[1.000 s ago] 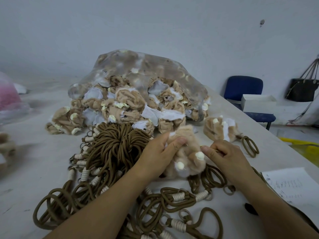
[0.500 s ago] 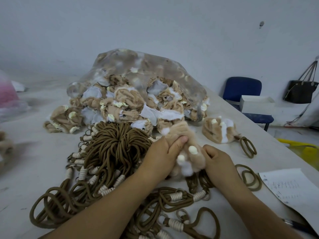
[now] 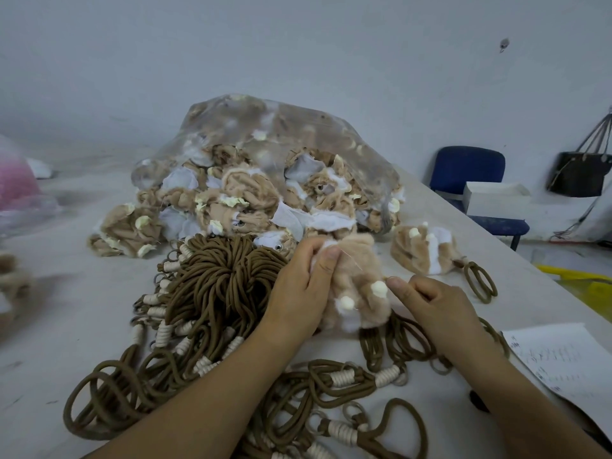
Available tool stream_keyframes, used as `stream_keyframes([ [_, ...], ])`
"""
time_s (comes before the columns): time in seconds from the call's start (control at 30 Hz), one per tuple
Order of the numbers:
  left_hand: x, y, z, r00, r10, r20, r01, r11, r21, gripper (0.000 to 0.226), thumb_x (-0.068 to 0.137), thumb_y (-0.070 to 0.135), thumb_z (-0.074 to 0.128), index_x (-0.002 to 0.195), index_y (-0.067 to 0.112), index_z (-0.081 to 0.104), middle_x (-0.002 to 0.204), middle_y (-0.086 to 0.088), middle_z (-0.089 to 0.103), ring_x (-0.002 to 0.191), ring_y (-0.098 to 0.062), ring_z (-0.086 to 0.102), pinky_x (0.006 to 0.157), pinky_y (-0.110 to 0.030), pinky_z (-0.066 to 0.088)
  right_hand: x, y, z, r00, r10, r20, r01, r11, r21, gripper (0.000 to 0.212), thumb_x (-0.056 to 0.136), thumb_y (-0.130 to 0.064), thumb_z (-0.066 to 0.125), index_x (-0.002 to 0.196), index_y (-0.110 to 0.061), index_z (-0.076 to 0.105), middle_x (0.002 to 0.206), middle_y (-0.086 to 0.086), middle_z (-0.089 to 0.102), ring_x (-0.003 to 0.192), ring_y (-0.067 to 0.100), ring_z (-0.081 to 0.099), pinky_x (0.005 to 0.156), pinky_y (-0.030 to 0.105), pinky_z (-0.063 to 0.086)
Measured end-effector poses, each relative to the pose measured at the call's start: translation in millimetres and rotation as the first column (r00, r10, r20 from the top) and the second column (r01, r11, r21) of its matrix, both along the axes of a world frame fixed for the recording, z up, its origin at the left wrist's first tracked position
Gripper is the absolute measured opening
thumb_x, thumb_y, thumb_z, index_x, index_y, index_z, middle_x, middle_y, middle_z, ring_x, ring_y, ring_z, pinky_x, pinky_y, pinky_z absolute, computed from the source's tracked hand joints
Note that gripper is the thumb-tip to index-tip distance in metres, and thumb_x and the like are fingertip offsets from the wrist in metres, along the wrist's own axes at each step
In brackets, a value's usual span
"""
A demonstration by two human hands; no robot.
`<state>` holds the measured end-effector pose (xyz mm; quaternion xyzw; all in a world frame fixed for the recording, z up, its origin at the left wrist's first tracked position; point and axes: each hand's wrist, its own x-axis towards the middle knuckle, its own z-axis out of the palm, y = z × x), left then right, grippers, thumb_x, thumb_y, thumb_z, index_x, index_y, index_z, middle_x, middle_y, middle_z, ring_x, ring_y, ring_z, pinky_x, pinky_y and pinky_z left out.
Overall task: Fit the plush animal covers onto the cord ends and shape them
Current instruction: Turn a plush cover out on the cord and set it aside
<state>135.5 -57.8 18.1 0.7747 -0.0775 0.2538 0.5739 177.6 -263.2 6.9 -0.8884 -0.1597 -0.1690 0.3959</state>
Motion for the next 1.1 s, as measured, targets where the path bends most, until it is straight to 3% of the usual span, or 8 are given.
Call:
stream_keyframes([
  [0.17,-2,-1,5,0.995,-0.064,0.077,0.063,0.998,0.018,0.020,0.099,0.036,0.042,0.107,0.042,0.059,0.114,0.030,0.059,0.107,0.012,0.055,0.086,-0.003,0.038,1,-3,3,0.998,0.056,0.021,-0.056,0.998,-0.025,0.052,0.074,-0.069,0.048,0.050,-0.025,0.032,0.047,-0.011,0.042,0.048,0.004,0.041,0.061,0.024,0.026],
  [0.47,-5,-5,5,0.996,-0.072,0.060,0.066,0.993,0.099,0.023,0.099,0.042,0.039,0.090,0.028,0.056,0.080,0.010,0.061,0.076,-0.001,0.057,0.066,-0.014,0.043,0,1,2,0.997,0.071,0.017,-0.071,0.997,-0.004,0.053,0.072,-0.071,0.047,0.054,-0.022,0.039,0.047,-0.011,0.041,0.048,0.004,0.041,0.059,0.023,0.024],
  [0.63,-4,-6,2,0.997,-0.072,0.007,0.071,0.996,0.059,0.019,0.098,0.042,0.045,0.084,0.032,0.052,0.073,0.015,0.059,0.069,0.003,0.054,0.062,-0.016,0.044,-2,7,1,0.997,0.076,0.021,-0.076,0.997,0.000,0.065,0.069,-0.074,0.044,0.056,-0.010,0.041,0.049,-0.007,0.040,0.048,0.005,0.038,0.052,0.015,0.028],
  [0.7,-4,-8,3,0.994,-0.104,-0.035,0.103,0.994,-0.022,0.019,0.091,0.049,0.044,0.089,0.035,0.056,0.082,0.025,0.063,0.077,0.007,0.059,0.069,-0.015,0.045,-3,10,0,0.996,0.087,-0.013,-0.086,0.996,0.025,0.061,0.072,-0.069,0.046,0.057,-0.010,0.041,0.049,-0.006,0.039,0.049,0.006,0.036,0.052,0.017,0.027],
  [0.8,-7,-14,8,0.983,-0.185,0.009,0.185,0.977,-0.102,0.020,0.094,0.037,0.045,0.095,0.046,0.064,0.094,0.040,0.063,0.094,0.017,0.058,0.079,-0.005,0.042,-5,13,-2,0.993,0.091,-0.071,-0.087,0.994,0.059,0.050,0.084,-0.051,0.056,0.059,-0.011,0.041,0.048,-0.006,0.038,0.048,0.004,0.033,0.047,0.017,0.030],
  [0.87,-7,-17,6,0.972,-0.234,-0.023,0.229,0.965,-0.132,0.024,0.094,0.037,0.045,0.092,0.048,0.066,0.089,0.029,0.068,0.088,0.009,0.062,0.079,-0.013,0.047,-6,16,-4,0.994,0.060,-0.088,-0.055,0.996,0.066,0.042,0.086,-0.043,0.056,0.060,-0.014,0.042,0.048,-0.007,0.039,0.048,0.004,0.034,0.046,0.019,0.028],
  [0.93,-6,-20,1,0.965,-0.247,-0.088,0.236,0.964,-0.125,0.022,0.090,0.046,0.045,0.086,0.045,0.067,0.079,0.017,0.069,0.079,-0.002,0.065,0.077,-0.028,0.051,-9,21,-4,0.995,0.035,-0.095,-0.028,0.997,0.075,0.040,0.084,-0.048,0.053,0.059,-0.018,0.042,0.047,-0.008,0.039,0.047,0.005,0.034,0.049,0.026,0.027],
  [1.1,-4,-16,-3,0.976,-0.214,-0.050,0.207,0.971,-0.118,0.027,0.091,0.049,0.048,0.096,0.035,0.070,0.093,0.013,0.072,0.092,-0.002,0.066,0.084,-0.022,0.051,-14,25,2,0.997,-0.043,-0.063,0.044,0.999,0.015,0.061,0.071,-0.073,0.039,0.063,-0.012,0.041,0.049,-0.003,0.042,0.047,0.009,0.035,0.052,0.035,0.033],
])
